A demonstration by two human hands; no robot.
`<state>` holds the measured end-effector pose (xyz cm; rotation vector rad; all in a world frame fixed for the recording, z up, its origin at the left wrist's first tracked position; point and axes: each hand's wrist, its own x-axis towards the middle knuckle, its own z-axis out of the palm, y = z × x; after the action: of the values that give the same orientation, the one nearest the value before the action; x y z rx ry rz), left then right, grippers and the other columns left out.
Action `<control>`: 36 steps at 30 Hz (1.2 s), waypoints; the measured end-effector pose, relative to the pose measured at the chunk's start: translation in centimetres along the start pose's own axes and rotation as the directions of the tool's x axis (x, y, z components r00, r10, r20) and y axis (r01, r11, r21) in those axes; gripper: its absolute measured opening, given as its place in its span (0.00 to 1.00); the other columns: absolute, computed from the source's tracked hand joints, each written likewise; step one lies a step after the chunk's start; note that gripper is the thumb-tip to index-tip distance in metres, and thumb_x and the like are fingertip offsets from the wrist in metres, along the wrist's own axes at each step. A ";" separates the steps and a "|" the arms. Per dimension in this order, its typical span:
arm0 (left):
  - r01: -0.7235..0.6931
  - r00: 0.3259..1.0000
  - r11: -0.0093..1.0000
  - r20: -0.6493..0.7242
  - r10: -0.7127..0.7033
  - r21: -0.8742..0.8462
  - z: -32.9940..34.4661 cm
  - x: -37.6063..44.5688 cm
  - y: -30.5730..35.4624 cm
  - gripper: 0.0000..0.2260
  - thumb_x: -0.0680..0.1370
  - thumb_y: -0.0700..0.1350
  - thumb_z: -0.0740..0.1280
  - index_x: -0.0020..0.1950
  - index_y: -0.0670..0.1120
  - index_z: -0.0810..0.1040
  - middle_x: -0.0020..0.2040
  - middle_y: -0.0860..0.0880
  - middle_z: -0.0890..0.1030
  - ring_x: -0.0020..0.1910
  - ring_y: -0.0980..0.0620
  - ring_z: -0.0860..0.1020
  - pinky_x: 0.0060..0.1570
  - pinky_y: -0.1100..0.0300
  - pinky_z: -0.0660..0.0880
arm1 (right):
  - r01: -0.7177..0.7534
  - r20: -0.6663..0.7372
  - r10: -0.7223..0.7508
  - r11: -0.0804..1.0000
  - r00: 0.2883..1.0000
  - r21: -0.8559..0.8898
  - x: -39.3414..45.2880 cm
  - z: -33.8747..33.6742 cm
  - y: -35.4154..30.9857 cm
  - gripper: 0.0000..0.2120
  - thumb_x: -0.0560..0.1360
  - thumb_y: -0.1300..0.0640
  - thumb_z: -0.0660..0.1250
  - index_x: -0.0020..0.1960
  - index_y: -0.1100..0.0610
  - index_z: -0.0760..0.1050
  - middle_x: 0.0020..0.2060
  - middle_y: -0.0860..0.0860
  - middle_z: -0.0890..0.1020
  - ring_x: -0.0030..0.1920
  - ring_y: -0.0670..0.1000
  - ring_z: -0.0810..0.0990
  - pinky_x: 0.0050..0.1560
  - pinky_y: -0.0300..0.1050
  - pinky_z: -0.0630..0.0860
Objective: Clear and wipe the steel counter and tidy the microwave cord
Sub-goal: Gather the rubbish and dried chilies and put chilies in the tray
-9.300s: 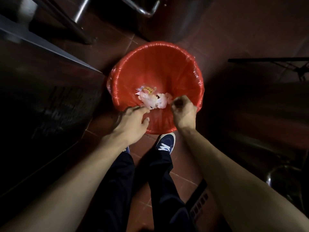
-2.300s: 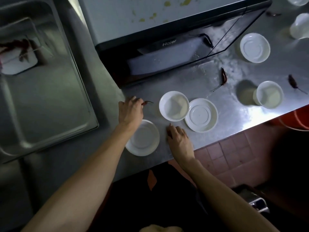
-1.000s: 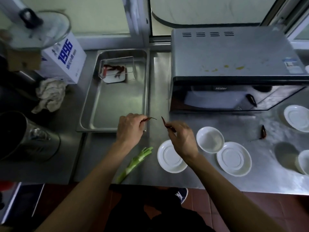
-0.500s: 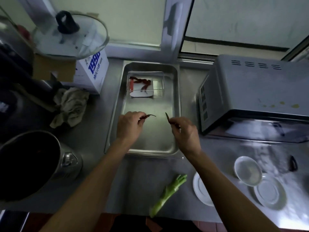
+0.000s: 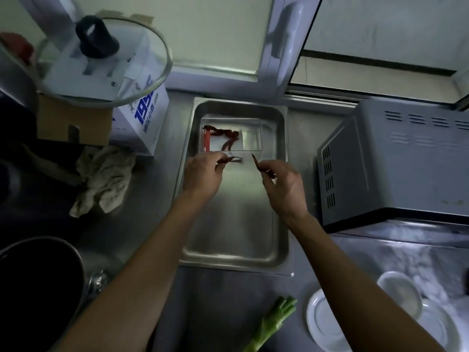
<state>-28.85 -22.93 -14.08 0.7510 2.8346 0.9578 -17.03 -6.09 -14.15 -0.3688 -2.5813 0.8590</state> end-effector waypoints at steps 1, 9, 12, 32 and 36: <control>-0.002 1.000 1.000 0.006 0.001 0.014 0.1 0.9 0.0 0.10 0.78 0.42 0.70 0.59 0.49 0.82 0.54 0.47 0.84 0.51 0.46 0.81 0.53 0.47 0.79 | 0.011 0.004 -0.011 1.000 1.000 0.003 0.7 0.1 0.4 0.10 0.77 0.64 0.68 0.57 0.57 0.80 0.48 0.51 0.83 0.48 0.50 0.80 0.48 0.51 0.79; -0.061 0.996 0.989 0.072 0.051 0.131 2.6 8.1 -1.6 0.09 0.78 0.45 0.70 0.57 0.54 0.81 0.52 0.50 0.84 0.45 0.48 0.81 0.50 0.47 0.77 | -0.008 0.042 0.007 1.000 0.999 0.027 5.7 2.1 4.1 0.10 0.78 0.62 0.67 0.58 0.55 0.80 0.50 0.49 0.83 0.49 0.48 0.79 0.49 0.49 0.79; -0.085 0.992 0.978 0.112 0.065 0.188 3.9 10.3 -2.5 0.09 0.79 0.46 0.68 0.57 0.52 0.82 0.52 0.49 0.84 0.49 0.47 0.80 0.53 0.50 0.74 | -0.042 0.038 0.040 0.998 0.998 0.045 7.0 2.9 5.1 0.11 0.78 0.62 0.67 0.59 0.54 0.80 0.51 0.49 0.83 0.50 0.46 0.79 0.51 0.46 0.80; -0.175 0.983 0.948 0.099 0.154 0.264 5.4 12.5 -8.3 0.11 0.76 0.43 0.71 0.58 0.47 0.82 0.56 0.46 0.83 0.55 0.44 0.77 0.50 0.52 0.67 | -0.146 0.131 0.132 0.984 0.983 0.101 14.2 10.8 4.9 0.14 0.75 0.66 0.68 0.59 0.54 0.80 0.49 0.49 0.84 0.52 0.49 0.80 0.53 0.47 0.79; -0.193 0.980 0.947 0.094 0.174 0.259 4.9 11.9 -8.8 0.10 0.75 0.41 0.72 0.56 0.46 0.82 0.53 0.46 0.84 0.51 0.44 0.78 0.49 0.51 0.69 | -0.125 0.242 0.115 0.992 0.963 0.027 15.2 12.7 4.8 0.09 0.76 0.63 0.68 0.53 0.53 0.83 0.47 0.49 0.84 0.48 0.49 0.81 0.50 0.51 0.81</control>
<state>-42.07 -20.77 -21.97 1.0691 2.9042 0.5551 -35.56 -3.43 -22.17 -0.4369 -2.7801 1.0575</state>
